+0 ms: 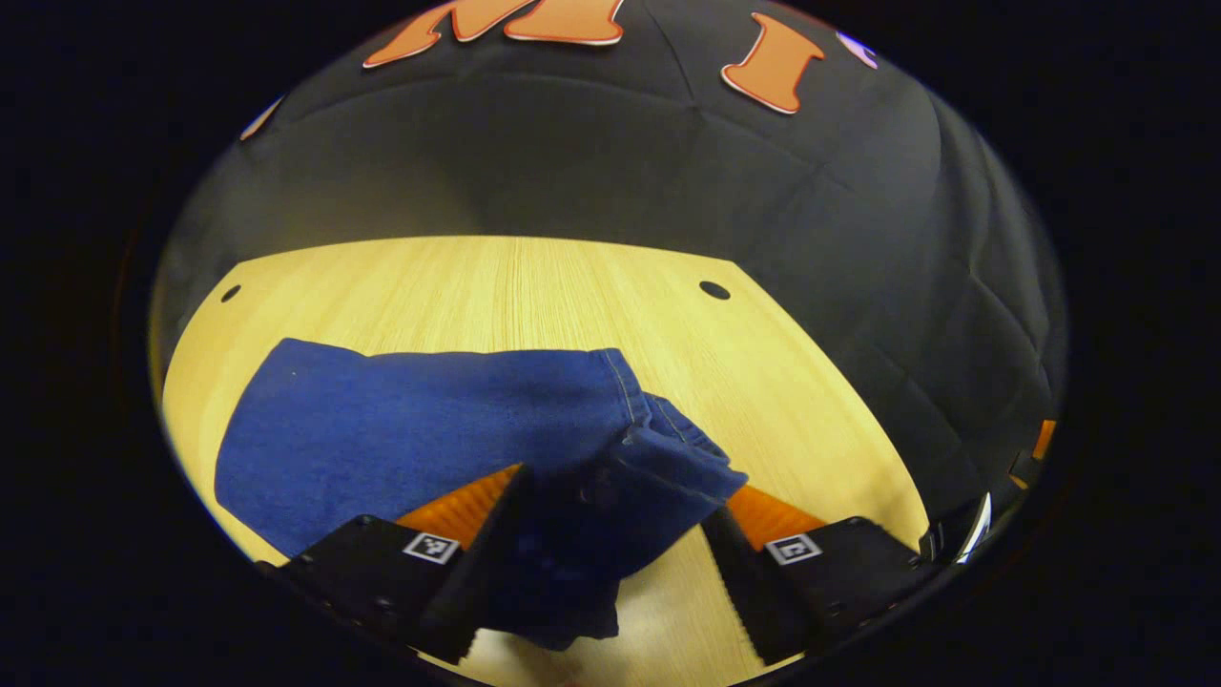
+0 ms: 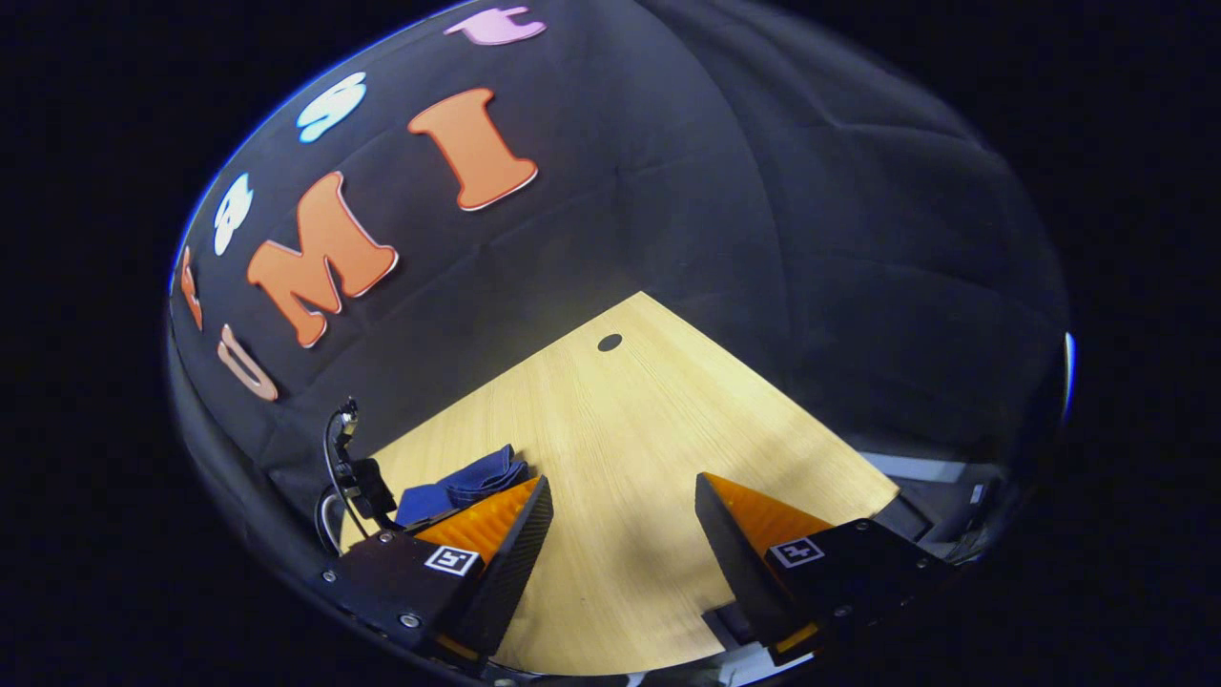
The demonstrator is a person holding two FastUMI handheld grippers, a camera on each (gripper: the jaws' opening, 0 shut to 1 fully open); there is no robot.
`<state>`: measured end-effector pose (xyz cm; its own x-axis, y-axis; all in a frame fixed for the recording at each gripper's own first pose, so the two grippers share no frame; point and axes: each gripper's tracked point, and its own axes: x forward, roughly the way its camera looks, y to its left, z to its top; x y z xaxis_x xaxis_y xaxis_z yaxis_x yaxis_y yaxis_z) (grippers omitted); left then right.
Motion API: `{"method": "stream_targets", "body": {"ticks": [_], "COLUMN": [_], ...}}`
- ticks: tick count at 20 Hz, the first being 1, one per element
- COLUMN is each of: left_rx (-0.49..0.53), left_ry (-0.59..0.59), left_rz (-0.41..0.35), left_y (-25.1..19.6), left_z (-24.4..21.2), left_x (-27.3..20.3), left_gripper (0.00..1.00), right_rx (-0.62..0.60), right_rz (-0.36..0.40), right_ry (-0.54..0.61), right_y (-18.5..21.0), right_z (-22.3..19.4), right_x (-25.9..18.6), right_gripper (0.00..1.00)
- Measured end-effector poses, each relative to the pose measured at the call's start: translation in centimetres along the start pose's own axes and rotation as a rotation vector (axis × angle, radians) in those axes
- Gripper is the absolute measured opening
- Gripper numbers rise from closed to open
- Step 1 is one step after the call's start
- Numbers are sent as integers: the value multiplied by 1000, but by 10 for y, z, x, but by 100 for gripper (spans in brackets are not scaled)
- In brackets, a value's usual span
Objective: Grasp the waist and the cuffs of the jeans and fold them to make the two legs overlap; first hold the waist and fold one-third of the jeans toward the cuffs, then hold the cuffs and fold the remaining one-third in the same direction to finish folding.
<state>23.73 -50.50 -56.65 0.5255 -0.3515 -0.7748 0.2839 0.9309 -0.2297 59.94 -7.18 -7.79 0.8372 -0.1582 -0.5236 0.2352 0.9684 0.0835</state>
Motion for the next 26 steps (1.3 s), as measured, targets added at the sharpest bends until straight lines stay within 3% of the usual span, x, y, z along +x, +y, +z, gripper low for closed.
{"method": "stream_targets", "body": {"ticks": [1,2,7,10,15,20,23,26], "left_rx": [23,31,9,36,88,73,19,41], "left_ry": [-39,-105,-377,-537,-761,-826,-843,-844], "left_rz": [5,8,62,170,322,339,324,352], "left_y": [2,6,71,126,196,232,245,252], "left_z": [10,26,112,155,190,186,189,196], "left_x": [-18,-37,-172,-245,-354,-402,-414,-419], "left_gripper": [96,98,98,97,97,94,94,97], "right_rx": [-39,-73,-205,-248,-311,-331,-329,-312], "right_rz": [17,48,180,244,295,297,291,278], "right_ry": [-17,-42,-149,-233,-403,-485,-490,-516], "right_y": [12,27,119,172,235,260,257,243], "right_z": [4,8,28,48,81,83,80,92], "right_x": [0,-4,-16,-27,-61,-93,-106,-117], "right_gripper": [95,95,95,95,95,95,95,95]}}
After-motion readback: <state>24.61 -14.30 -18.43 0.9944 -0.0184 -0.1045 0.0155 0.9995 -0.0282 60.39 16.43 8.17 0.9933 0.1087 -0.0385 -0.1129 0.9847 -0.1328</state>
